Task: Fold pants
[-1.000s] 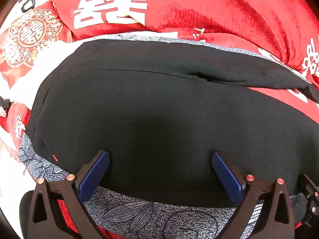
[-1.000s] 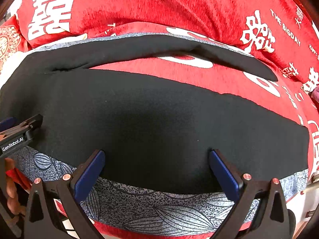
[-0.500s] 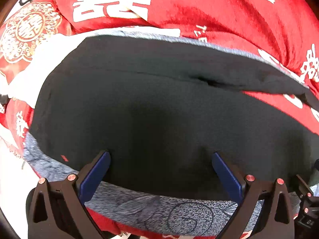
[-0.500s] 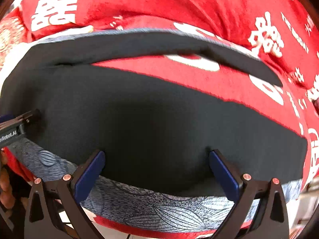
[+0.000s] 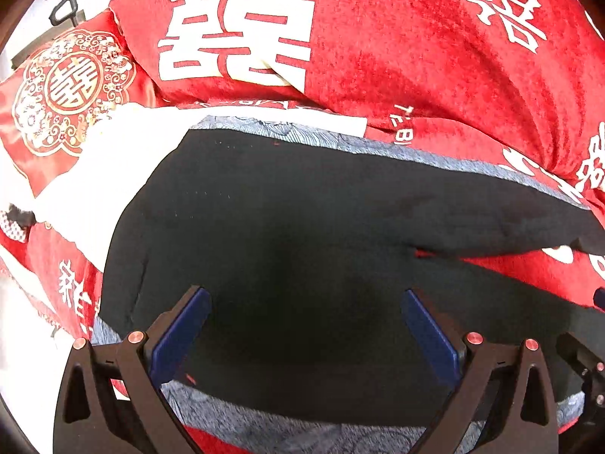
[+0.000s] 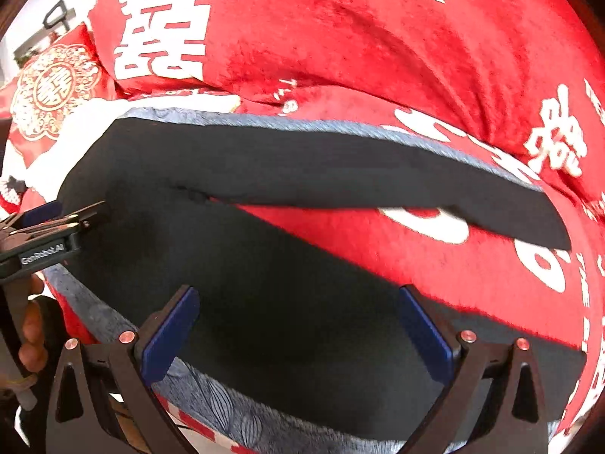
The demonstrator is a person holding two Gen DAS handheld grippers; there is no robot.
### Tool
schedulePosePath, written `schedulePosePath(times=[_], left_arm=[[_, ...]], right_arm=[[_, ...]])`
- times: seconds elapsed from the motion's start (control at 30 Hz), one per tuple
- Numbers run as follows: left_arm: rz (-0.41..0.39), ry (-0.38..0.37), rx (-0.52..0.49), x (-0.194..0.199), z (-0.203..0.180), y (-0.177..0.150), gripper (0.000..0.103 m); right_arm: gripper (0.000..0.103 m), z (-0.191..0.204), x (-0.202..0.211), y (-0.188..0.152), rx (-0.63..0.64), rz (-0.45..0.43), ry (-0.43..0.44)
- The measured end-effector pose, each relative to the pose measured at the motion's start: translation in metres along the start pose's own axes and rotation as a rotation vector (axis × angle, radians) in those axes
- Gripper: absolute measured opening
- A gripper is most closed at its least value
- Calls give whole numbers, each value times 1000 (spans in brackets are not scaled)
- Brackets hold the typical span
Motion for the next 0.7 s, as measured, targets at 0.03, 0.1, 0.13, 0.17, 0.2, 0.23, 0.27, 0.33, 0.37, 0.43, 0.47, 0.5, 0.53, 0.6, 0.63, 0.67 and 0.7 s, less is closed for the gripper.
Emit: schedulePosePath(times=[0.03,0.1,0.13,0.17,0.2,0.23,0.27,0.33,0.37,0.43,0.47,0.5,0.53,0.6,0.63,0.67,0.7], left_arm=[[1,1,1,-2,1,3,102],[5,4,2,-8,3,9,102],[9,3,-1,-11,4,12,102],[13,4,-6,-14,5,16,102],[13,6,-13,-16,6,20,102],[10,9,-17,-18,7,26,102],[4,10,-17,-21,9,32,102],[5,6,-10,-27,13,44,102],[9,4,-9,-33,15,51,102],[3,24,-24,-44,15,64,102],[-2,39,-37,-50,14,70,102],[-3,49,-47,-56,14,76,102],[-4,45,-48,-62,15,81,102],[-12,34,-43,-74,17,91,102],[-12,28,-41,-80,18,93,102],[-10,22,-38,-86,19,95,102],[-2,20,-31,-96,22,97,102]], right_arm=[[103,2,-2,7,16,-1,3],[103,6,-5,18,48,0,9],[103,7,-5,25,54,-2,19],[103,7,-5,34,52,-7,38],[103,7,-1,44,53,-20,60],[103,7,10,59,66,-74,76],[103,8,20,70,81,-130,65],[103,11,38,92,108,-266,70],[103,12,37,100,125,-299,108],[103,16,12,118,189,-235,179],[103,17,-8,128,210,-177,164],[103,17,-26,137,212,-149,164],[103,15,-38,144,212,-132,191],[103,17,-75,162,224,-45,290],[103,19,-89,168,244,-15,319],[103,22,-103,173,269,8,337],[103,26,-122,180,307,49,358]])
Point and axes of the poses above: each gripper's, at about its wrist camera, not at the fingertips, and x roughly against the way its jaws point, z to its left, y to its top, the point moved 1 cm from there along -x, roughly the way its jaws point, and after that the axes turned 1 degree about -z, right-handed, at the moved point
